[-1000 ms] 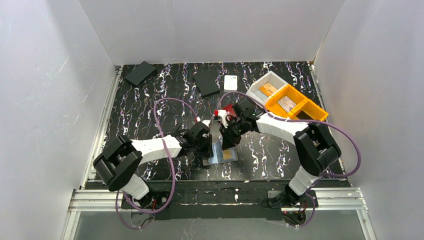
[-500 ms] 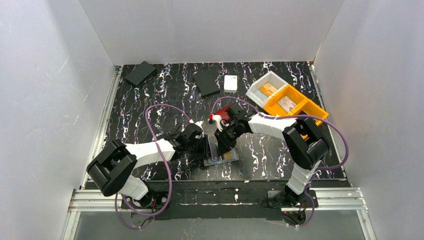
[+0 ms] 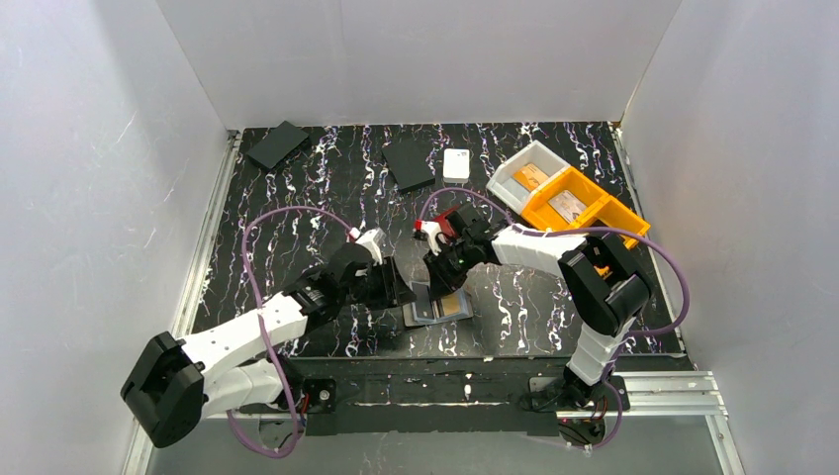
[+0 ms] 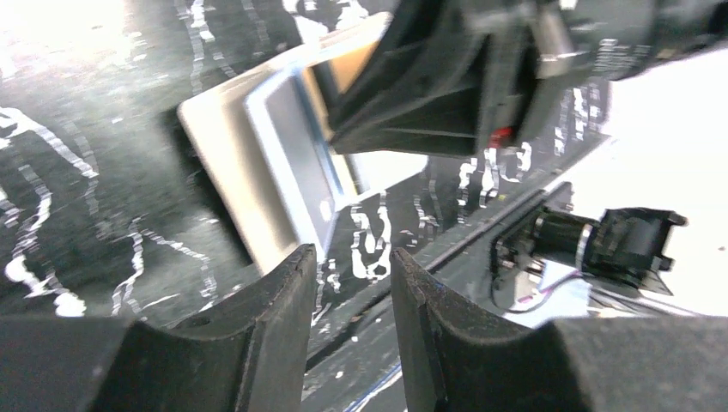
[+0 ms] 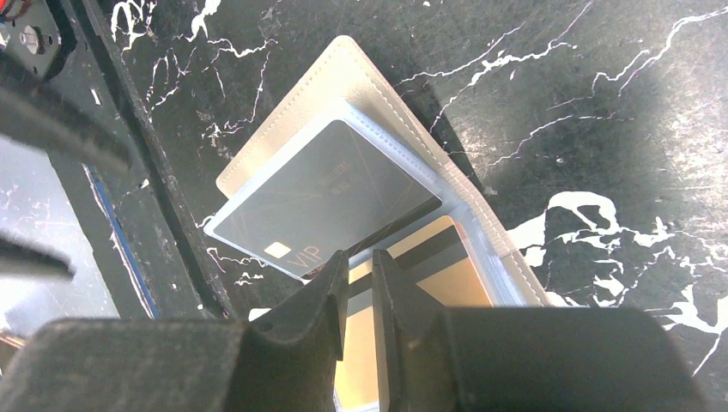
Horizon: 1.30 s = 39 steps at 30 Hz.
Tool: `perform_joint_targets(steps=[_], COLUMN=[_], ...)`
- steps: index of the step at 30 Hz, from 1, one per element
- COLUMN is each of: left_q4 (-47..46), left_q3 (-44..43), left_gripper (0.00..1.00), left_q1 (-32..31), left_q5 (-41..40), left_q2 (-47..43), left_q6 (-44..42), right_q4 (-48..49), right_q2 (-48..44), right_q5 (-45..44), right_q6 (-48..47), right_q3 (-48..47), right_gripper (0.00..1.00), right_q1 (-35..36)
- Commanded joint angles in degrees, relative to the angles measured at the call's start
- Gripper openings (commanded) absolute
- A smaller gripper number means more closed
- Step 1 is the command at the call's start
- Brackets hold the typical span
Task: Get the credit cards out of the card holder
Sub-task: Remove the credit card from the card holder.
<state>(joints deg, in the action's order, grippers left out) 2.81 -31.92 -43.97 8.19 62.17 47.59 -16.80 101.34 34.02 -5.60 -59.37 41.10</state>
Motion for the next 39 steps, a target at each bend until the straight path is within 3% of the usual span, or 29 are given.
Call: perform_joint_targets(steps=[1,12,21,25,31,39], left_q4=[-6.43,-7.24,-0.55,-2.12,-0.24,-0.48], left_q3=[-0.64,-5.16,-2.62,-0.99,-0.83,2.18], left_gripper=[0.36,0.17,0.07,0.07,0.05,0.03], left_q1=[0.26,0.27,0.4,0.45,0.45,0.48], left_q5=[8.79,8.54,-0.77,-1.2,-3.1,-5.59], left_q2=[1.75,14.95,20.05,22.28,24.79,23.43], left_q6=[-0.06,-1.84,-1.97,-1.56,-1.43,1.29], right_q4=[1.66,2.87,3.31,3.54,5.39,7.12], right_q2=[0.76,0.79,0.63,1.19,0.82,-2.28], right_q5=[-0.11,-0.59,-2.12,-1.36,-0.13,-2.62], right_q6=[1.14,1.96,2.19,2.77,5.84,14.49], right_q3=[0.51,1.54,2.43,2.63,3.98,6.33], right_gripper=[0.25,0.25,0.26,0.34,0.39,0.59], right_q1=[0.02,0.03,0.02,0.03,-0.13,-2.51])
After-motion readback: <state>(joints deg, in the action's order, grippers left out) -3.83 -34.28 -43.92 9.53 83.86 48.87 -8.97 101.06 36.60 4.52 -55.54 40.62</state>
